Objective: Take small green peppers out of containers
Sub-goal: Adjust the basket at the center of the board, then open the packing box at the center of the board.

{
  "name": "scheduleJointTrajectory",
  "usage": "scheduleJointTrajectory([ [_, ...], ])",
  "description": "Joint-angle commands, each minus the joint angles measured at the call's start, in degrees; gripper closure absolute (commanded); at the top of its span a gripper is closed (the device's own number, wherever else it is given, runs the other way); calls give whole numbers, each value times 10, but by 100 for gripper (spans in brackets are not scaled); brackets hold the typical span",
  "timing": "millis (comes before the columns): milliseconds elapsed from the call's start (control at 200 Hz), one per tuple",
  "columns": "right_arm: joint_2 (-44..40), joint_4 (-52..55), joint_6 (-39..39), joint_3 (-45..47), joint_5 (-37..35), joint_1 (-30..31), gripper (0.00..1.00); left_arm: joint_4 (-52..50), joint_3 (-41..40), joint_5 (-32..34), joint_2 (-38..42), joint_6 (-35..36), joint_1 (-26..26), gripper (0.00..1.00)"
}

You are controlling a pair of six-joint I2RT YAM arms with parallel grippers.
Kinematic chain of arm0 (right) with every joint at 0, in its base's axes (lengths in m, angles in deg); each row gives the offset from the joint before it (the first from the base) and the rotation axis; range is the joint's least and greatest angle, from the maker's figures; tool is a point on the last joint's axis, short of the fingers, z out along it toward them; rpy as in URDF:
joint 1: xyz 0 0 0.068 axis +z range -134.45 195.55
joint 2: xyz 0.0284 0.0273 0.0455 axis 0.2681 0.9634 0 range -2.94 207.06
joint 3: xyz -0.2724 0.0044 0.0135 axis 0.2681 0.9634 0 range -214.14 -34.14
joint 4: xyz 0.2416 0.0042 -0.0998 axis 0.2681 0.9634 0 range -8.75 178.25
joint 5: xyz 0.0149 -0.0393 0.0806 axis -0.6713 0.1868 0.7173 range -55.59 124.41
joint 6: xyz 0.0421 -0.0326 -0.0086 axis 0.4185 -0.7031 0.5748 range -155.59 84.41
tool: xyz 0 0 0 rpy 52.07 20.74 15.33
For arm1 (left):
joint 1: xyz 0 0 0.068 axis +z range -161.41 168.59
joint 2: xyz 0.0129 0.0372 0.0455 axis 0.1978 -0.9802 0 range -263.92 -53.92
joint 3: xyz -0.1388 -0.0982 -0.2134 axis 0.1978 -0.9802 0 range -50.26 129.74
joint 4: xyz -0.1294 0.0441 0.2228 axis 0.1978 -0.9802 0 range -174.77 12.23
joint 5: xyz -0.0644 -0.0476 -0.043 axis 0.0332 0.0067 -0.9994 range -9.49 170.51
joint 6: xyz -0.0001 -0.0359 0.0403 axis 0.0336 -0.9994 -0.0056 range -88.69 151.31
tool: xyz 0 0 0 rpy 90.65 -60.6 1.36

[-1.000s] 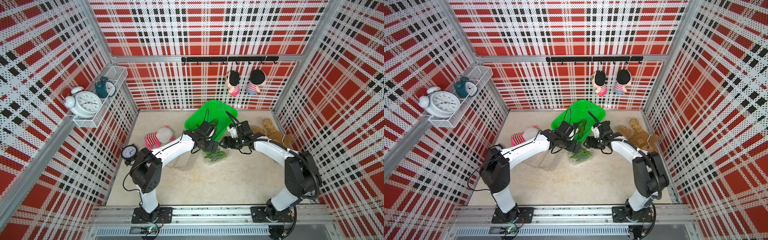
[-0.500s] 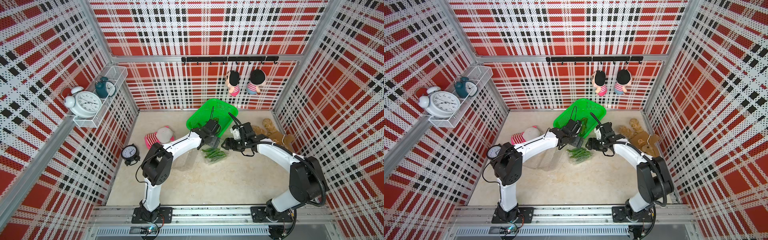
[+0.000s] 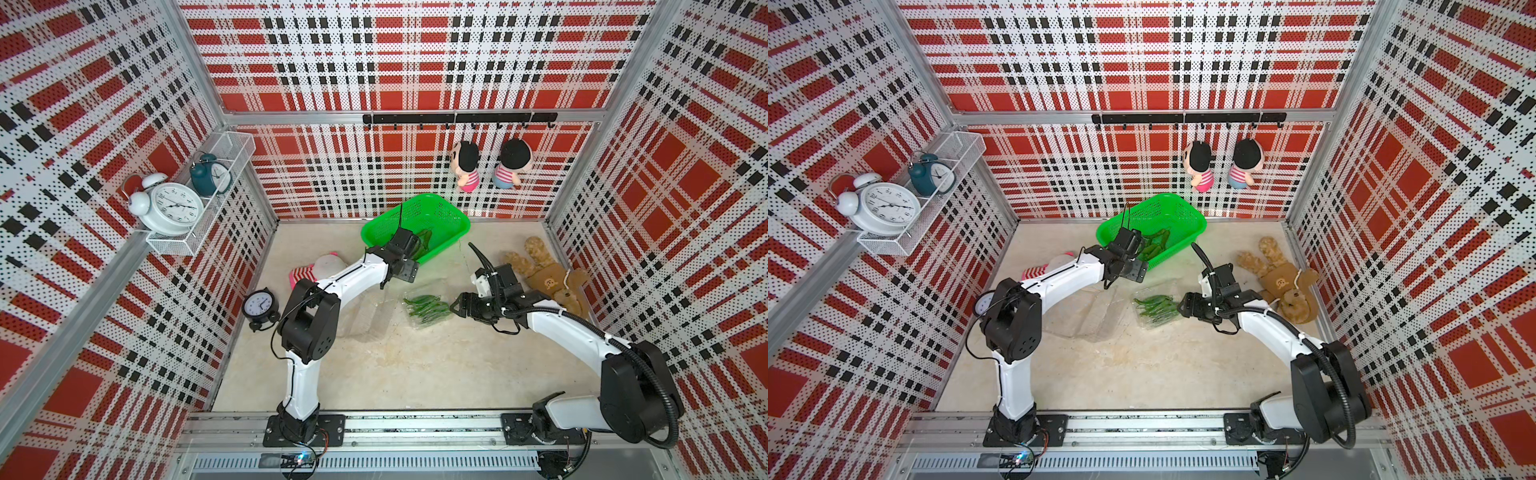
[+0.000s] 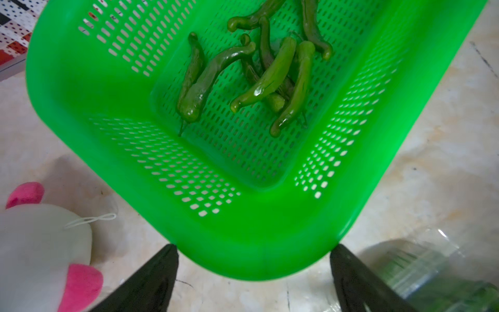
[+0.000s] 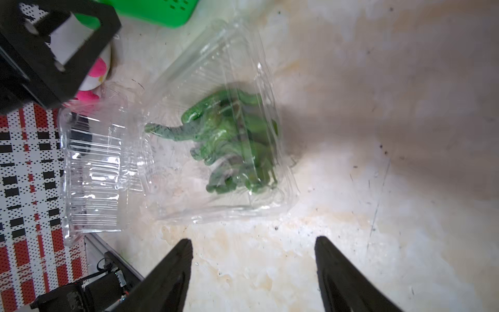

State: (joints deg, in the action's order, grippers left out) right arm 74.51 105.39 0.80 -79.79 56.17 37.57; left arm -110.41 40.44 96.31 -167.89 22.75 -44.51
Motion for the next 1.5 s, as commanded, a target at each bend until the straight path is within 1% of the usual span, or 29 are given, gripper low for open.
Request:
scheduleJointTrajectory([
  [0,-30,-38,36,30,21,5,28,17,-1,-20,16,-22,-5,10],
  [145,-42,-105,76,76,44,7,35,17,-33,-65,61,-40,-30,9],
  [246,-31,-141,91,94,46,13,38,19,-47,-133,78,-42,-47,9],
  [351,-12,-189,105,113,51,15,41,17,-36,-189,65,-43,-70,8],
  [461,20,-230,114,123,56,15,41,18,-28,-235,39,-48,-78,7],
  [636,79,-203,80,85,59,14,42,16,-12,-262,-2,-52,-76,3],
  [767,95,-200,70,69,58,14,42,26,-11,-294,-17,-62,-71,2],
  [907,105,-188,57,54,55,14,42,53,-31,-327,-11,-83,-71,1],
  [1102,84,-143,34,59,39,10,41,73,-60,-311,19,-102,-72,1],
  [1263,70,-139,36,81,47,1,40,73,-59,-256,41,-86,-76,1],
  [1343,70,-143,40,86,64,1,39,74,-52,-226,47,-77,-76,1],
  [1388,68,-143,41,90,71,2,39,73,-46,-215,46,-72,-74,0],
  [1493,52,-148,41,108,84,1,39,73,-32,-203,36,-64,-68,2],
])
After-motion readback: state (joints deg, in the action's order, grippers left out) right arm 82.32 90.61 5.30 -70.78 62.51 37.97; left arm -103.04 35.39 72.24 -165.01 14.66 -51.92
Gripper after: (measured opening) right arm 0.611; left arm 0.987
